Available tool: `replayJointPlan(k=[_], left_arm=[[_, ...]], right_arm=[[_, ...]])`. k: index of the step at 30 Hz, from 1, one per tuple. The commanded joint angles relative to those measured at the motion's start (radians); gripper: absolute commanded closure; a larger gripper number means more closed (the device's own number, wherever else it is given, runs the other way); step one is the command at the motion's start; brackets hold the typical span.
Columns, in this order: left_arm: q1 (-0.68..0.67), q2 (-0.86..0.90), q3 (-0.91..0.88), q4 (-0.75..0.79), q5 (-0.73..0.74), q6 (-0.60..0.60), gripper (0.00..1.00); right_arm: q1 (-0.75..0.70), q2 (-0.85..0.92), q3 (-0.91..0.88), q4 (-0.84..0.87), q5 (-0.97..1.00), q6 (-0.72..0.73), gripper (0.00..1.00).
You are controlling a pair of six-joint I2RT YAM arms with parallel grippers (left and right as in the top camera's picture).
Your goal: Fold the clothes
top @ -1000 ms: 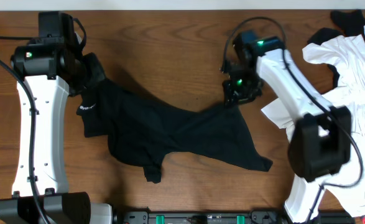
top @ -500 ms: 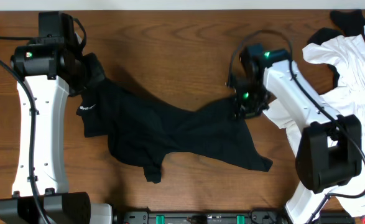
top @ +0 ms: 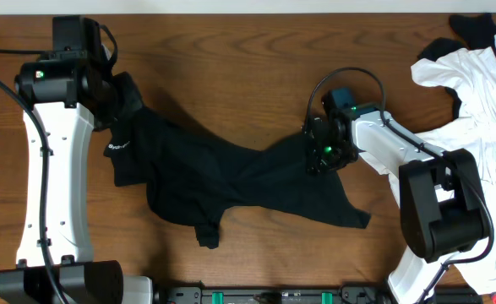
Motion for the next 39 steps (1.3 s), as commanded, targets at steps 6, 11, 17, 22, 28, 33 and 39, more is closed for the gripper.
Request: replayJointPlan(k=[6, 11, 17, 22, 28, 33, 39], left_arm=[[-0.001, 0.002, -0.006, 0.000, -0.013, 0.013, 0.94], [-0.001, 0.002, -0.006, 0.000, -0.013, 0.013, 0.94], [-0.001, 0.002, -0.006, 0.000, -0.013, 0.013, 0.94], [-0.001, 0.002, -0.006, 0.000, -0.013, 0.013, 0.94], [-0.001, 0.002, -0.006, 0.000, -0.013, 0.013, 0.94], [-0.001, 0.002, -0.006, 0.000, -0.013, 0.013, 0.94], [-0.001, 0.002, -0.006, 0.000, -0.013, 0.013, 0.94]], right_arm=[[0.016, 0.002, -0.008, 0.043, 0.033, 0.020, 0.69], [0.016, 0.002, 0.000, 0.039, 0.033, 0.020, 0.69], [0.016, 0.000, 0.026, 0.038, 0.033, 0.020, 0.67], [0.016, 0.001, 0.027, 0.067, 0.033, 0.020, 0.59], [0.018, 0.000, 0.027, 0.100, 0.013, 0.031, 0.66], [0.018, 0.001, 0.027, 0.107, 0.010, 0.031, 0.99], [0.018, -0.013, 0.033, 0.079, 0.010, 0.053, 0.99]])
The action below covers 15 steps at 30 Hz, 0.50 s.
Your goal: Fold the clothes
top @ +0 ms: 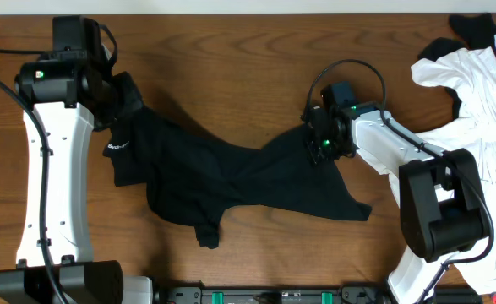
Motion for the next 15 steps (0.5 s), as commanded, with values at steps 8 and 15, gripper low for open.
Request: replayJointPlan(k=[8, 15], left_arm=[[-0.001, -0.005, -0.006, -0.005, -0.013, 0.024, 0.94], [-0.001, -0.127, -0.005, -0.022, -0.013, 0.026, 0.94]], right_arm=[[0.017, -0.247, 0.226, -0.256, -0.007, 0.021, 0.99], [-0.013, -0.487, 0.436, -0.384, -0.002, 0.050, 0.99]])
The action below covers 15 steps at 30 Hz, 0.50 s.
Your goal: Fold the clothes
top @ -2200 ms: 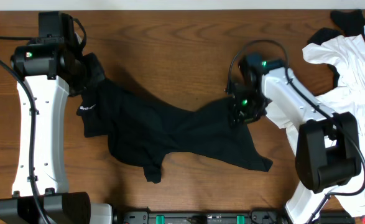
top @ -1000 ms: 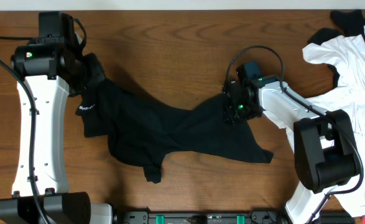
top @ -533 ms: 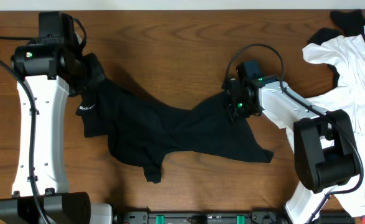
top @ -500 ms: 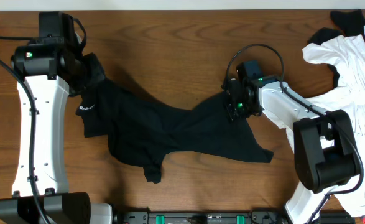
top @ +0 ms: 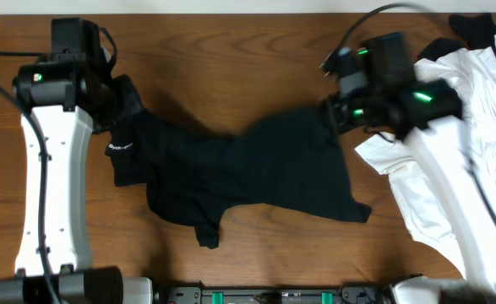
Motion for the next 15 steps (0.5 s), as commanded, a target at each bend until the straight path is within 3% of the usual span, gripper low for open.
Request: replayJointPlan(k=[1, 15], left_arm=[[-0.001, -0.127, -0.002, -0.002, -0.012, 0.019, 0.94], [-0.001, -0.658, -0.002, 0.101, -0.014, 0.018, 0.94]], right_arm=[[-0.013, -0.092, 0.072, -0.042, 0.003, 0.031, 0.99], [-0.014, -0.350, 0.216, -0.228, 0.137, 0.047, 0.99]])
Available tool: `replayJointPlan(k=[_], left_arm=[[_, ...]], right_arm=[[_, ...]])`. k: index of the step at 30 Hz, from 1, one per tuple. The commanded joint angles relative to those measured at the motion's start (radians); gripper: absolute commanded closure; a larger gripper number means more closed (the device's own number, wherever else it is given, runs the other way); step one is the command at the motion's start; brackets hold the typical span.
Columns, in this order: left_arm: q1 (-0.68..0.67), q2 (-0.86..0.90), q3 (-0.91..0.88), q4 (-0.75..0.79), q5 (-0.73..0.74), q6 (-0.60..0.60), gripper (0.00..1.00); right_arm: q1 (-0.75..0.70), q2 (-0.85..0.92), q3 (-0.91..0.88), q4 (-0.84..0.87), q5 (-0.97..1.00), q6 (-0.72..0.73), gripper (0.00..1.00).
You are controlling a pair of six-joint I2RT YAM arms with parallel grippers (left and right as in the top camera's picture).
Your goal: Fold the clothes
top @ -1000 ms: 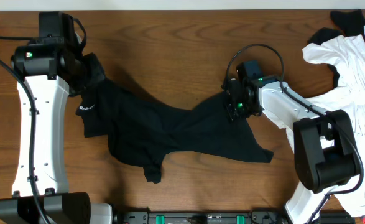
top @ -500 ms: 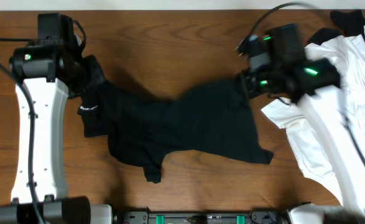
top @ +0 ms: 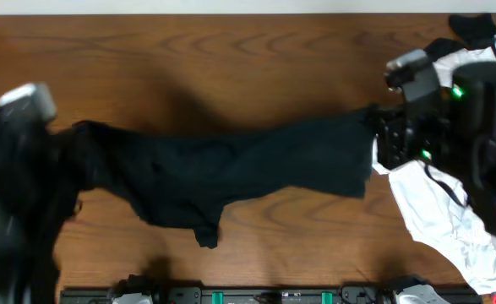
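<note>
A black garment (top: 231, 169) hangs stretched in a wide band across the middle of the table, lifted at both ends and sagging to the wood at its lower middle. Its left end is held by my left gripper (top: 73, 135), whose arm is blurred and raised close to the camera at the left edge. My right gripper (top: 373, 122) is shut on the right end; that arm is also high and fills the right side. The fingers themselves are mostly hidden by cloth and blur.
A pile of white clothes (top: 438, 215) lies at the right, partly under my right arm, with more white cloth (top: 484, 55) and a dark item (top: 471, 25) at the back right corner. A black rail runs along the table's front edge (top: 248, 295).
Both arms have risen and moved apart: the left gripper is now lower and further left, the right one further right. The black garment is pulled out into a long taut band.
At first the left gripper held the garment's left end at the back left while the right gripper sat on its right part mid-table. The right gripper then had that edge lifted and further right. Now the garment is stretched between both raised grippers.
</note>
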Motion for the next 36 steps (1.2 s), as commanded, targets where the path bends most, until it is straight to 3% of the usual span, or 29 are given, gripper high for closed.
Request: replayJointPlan(k=[1, 6, 27, 36], left_arm=[[-0.001, -0.100, 0.008, 0.050, -0.023, 0.017, 0.94], [-0.001, -0.190, 0.008, 0.114, -0.110, 0.011, 0.94], [-0.001, -0.198, 0.008, 0.035, -0.105, -0.040, 0.94], [-0.001, -0.037, 0.008, 0.002, -0.055, -0.054, 0.94]], right_arm=[[-0.008, -0.063, 0.030, -0.005, 0.049, 0.022, 0.99], [-0.007, -0.125, 0.030, -0.029, 0.144, 0.045, 0.99], [-0.008, -0.142, 0.033, -0.088, 0.173, 0.082, 0.99], [-0.008, 0.022, 0.033, -0.087, 0.167, 0.062, 0.99]])
